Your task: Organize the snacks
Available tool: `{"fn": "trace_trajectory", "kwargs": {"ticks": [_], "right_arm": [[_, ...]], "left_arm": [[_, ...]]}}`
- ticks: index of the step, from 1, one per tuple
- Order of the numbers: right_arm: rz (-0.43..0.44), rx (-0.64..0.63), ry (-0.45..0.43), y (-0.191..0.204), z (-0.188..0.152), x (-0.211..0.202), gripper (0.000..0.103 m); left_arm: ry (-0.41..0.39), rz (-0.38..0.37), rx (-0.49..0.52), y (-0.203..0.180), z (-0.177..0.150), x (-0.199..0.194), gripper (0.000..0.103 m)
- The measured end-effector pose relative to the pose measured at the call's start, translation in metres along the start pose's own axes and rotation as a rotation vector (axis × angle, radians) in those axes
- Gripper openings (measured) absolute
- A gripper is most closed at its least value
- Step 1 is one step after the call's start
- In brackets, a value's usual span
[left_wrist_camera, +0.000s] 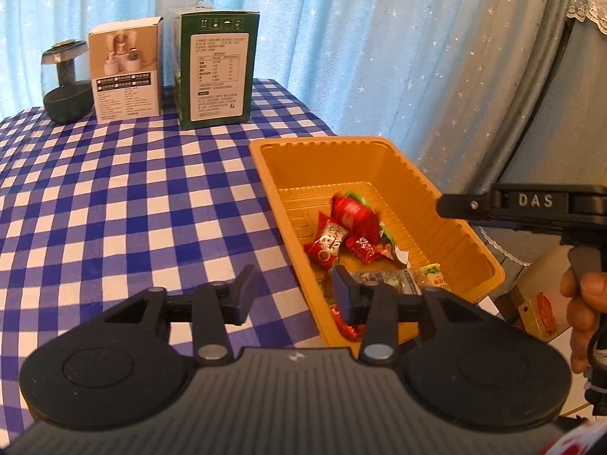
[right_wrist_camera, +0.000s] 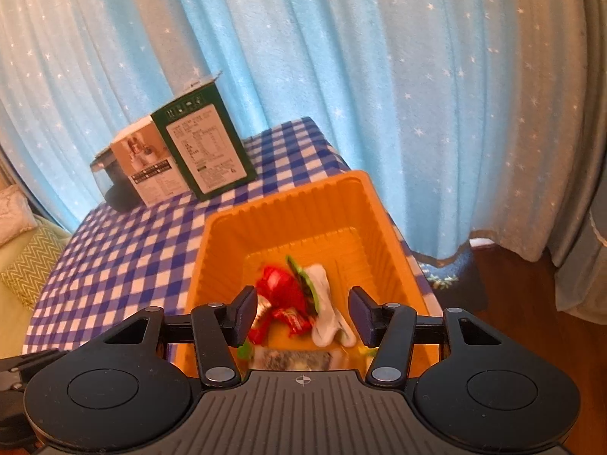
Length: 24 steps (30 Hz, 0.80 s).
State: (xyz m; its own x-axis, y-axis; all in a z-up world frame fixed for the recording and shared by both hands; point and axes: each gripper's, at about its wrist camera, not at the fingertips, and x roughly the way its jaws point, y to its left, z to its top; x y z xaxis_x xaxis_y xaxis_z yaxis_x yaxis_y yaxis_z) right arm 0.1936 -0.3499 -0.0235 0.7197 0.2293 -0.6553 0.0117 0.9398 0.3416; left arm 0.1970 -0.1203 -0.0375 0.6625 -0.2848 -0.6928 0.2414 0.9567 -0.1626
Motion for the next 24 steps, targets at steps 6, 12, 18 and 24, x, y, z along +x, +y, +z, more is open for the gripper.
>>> {"fn": "trace_trajectory", "kwargs": {"ticks": [6, 12, 18, 24], "right_arm": [[-0.012, 0.022, 0.024, -0.003, -0.018, -0.02, 0.061], [-0.019, 0.036, 0.059, 0.002, -0.039, -0.044, 0.073], [-0.019, 0.025, 0.093, 0.012, -0.061, -0.069, 0.077], [-0.052, 0.0, 0.108, 0.024, -0.073, -0.089, 0.077]], "left_arm": [[0.001, 0.013, -0.014, 0.0, -0.006, -0.016, 0.06], [-0.006, 0.024, -0.02, -0.003, -0.012, -0.037, 0.079], [-0.018, 0.046, -0.014, -0.006, -0.025, -0.061, 0.095], [-0.018, 0.07, -0.004, -0.005, -0.038, -0.087, 0.101]]}}
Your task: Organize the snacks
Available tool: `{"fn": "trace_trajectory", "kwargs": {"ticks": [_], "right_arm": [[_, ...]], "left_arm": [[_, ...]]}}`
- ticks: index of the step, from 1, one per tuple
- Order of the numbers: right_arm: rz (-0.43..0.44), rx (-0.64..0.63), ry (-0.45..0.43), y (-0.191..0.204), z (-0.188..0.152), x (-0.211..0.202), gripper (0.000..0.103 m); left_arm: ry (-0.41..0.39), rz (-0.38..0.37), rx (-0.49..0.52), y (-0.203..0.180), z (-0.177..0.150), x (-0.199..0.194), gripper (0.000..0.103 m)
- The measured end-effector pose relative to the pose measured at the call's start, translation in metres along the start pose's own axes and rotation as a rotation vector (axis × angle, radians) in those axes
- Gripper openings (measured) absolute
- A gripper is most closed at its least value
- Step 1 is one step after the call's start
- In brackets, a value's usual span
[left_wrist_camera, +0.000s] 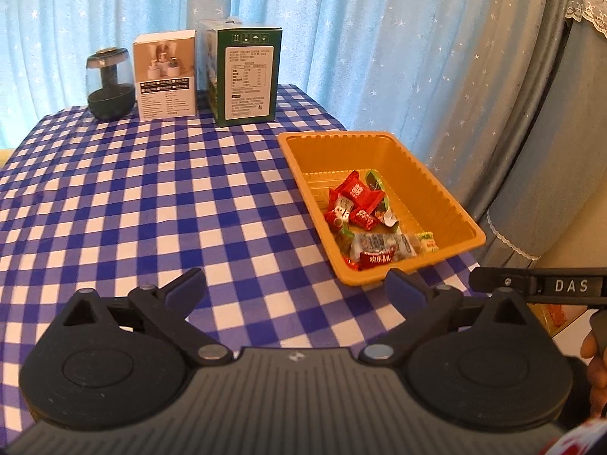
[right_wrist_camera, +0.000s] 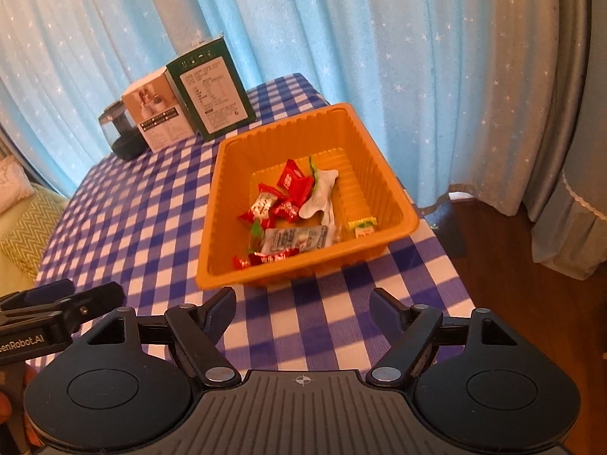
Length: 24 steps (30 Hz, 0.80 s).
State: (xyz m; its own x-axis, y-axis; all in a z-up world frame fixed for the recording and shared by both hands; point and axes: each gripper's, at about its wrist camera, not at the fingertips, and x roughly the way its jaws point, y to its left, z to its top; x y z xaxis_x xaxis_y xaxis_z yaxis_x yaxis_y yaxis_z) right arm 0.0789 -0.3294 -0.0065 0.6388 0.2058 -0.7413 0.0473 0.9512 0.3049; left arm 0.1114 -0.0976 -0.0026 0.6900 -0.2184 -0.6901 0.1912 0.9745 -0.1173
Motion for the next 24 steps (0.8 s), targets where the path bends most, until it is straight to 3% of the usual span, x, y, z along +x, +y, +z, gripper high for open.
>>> {"fn": "trace_trajectory", "kwargs": {"ticks": [12, 24], "right_arm": [[-0.029, -0.066, -0.008, 0.032, -0.023, -0.038, 0.077], [-0.053, -0.085, -0.063, 0.037, -0.032, -0.071, 0.077]], "left_arm": [[-0.002, 0.014, -0.058, 0.004, -0.019, -0.044, 0.103], [0.028, 0.058, -0.09, 0.009, -0.03, -0.078, 0.103]]}}
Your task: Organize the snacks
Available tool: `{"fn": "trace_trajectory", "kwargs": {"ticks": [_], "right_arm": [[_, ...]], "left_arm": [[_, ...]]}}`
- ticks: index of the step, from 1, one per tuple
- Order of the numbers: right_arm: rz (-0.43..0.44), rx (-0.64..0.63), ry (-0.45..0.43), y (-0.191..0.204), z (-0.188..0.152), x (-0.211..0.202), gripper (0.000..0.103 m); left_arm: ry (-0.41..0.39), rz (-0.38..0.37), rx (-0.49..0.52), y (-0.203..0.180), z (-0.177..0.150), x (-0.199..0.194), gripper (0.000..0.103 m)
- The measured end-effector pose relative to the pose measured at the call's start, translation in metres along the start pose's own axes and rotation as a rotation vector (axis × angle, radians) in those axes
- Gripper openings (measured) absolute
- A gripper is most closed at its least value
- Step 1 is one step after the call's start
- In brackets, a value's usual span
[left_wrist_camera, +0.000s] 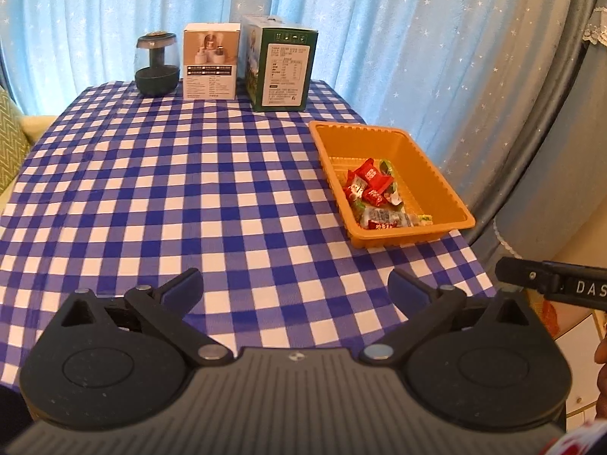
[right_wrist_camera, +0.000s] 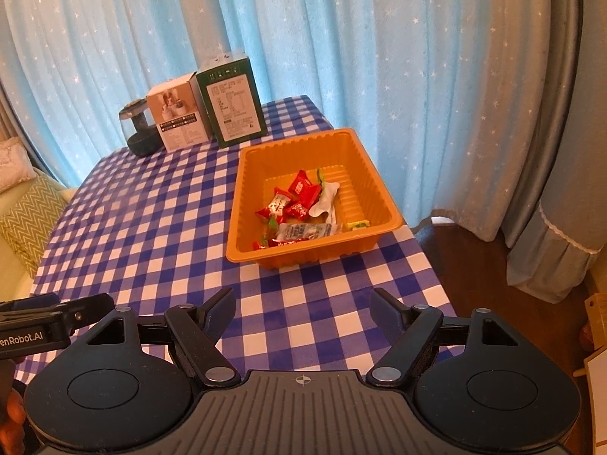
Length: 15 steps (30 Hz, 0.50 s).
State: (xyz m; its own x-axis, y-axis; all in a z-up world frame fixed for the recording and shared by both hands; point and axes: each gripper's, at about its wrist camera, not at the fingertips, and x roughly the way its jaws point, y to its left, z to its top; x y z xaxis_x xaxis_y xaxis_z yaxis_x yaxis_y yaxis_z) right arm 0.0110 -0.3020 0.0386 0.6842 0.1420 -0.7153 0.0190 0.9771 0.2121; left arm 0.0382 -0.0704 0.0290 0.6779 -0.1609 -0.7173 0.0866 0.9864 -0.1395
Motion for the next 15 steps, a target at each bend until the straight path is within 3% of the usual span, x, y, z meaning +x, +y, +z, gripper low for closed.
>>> {"fn": "trace_trajectory", "kwargs": {"ticks": [15], "right_arm": [[0.043, -0.023, 0.017, 0.008, -0.014, -0.014, 0.077]], "left_arm": [[-0.024, 0.0, 0.024, -0.008, -0.009, -0.031, 0.103]]}}
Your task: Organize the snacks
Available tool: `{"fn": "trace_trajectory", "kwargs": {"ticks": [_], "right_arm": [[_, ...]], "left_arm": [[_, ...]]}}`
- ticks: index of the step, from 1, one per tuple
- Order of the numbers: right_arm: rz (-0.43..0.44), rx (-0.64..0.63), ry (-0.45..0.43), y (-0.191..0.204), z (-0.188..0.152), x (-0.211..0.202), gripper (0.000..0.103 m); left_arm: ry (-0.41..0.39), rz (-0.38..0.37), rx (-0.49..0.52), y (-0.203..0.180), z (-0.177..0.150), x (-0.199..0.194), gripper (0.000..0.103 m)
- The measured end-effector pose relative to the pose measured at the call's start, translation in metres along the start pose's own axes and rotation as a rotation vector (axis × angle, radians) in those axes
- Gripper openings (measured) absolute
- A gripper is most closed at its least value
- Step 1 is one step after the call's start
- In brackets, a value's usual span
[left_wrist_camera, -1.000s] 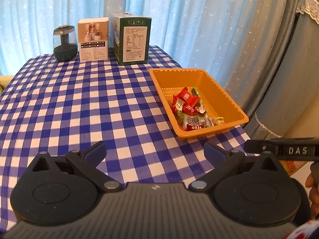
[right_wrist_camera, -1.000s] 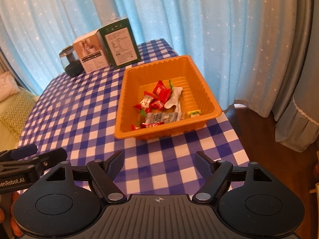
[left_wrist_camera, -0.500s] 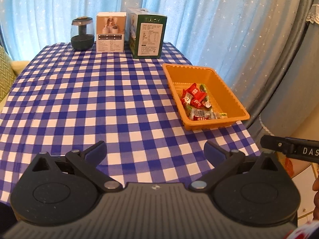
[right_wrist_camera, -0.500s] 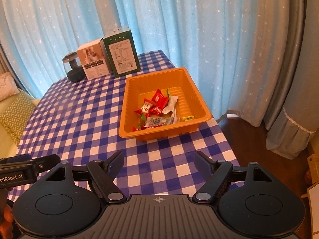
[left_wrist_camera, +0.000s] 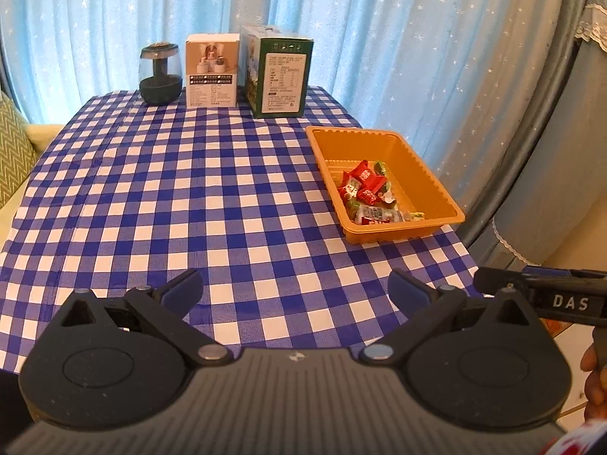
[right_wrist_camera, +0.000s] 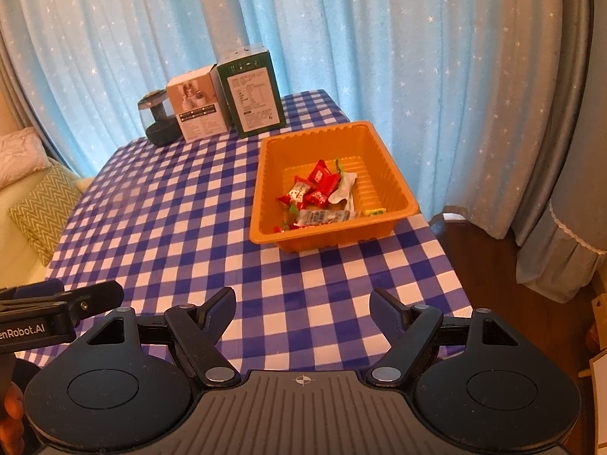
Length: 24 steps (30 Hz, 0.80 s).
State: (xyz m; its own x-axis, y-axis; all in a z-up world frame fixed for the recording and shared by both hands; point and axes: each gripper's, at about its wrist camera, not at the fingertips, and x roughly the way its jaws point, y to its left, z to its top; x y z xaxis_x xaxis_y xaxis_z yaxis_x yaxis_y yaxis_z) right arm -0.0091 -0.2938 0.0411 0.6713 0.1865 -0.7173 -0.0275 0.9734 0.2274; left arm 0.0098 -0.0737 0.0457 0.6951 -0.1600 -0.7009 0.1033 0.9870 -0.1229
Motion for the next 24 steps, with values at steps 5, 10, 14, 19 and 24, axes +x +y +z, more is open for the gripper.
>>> {"fn": "trace_trajectory", "kwargs": {"ticks": [5, 10, 14, 19, 24], "right_arm": [[0.002, -0.014, -0.005, 0.002, -0.004, -0.008, 0.077], [-0.006, -0.031, -0.014, 0.003, -0.005, -0.012, 0.077], [-0.006, -0.033, -0.016, 0.002, -0.003, -0.012, 0.077], [-0.002, -0.037, -0.015, 0.002, -0.002, -0.011, 0.077], [-0.002, -0.04, -0.011, 0.001, -0.003, -0.01, 0.077]], "left_arm": [[-0.01, 0.002, 0.036, -0.008, -0.002, -0.005, 0.103], [-0.006, 0.01, 0.03, -0.008, -0.003, -0.002, 0.103], [-0.008, 0.015, 0.029, -0.006, -0.004, -0.002, 0.103], [-0.004, 0.019, 0.023, -0.006, -0.005, 0.0, 0.103], [-0.004, 0.019, 0.02, -0.005, -0.005, 0.0, 0.103]]}}
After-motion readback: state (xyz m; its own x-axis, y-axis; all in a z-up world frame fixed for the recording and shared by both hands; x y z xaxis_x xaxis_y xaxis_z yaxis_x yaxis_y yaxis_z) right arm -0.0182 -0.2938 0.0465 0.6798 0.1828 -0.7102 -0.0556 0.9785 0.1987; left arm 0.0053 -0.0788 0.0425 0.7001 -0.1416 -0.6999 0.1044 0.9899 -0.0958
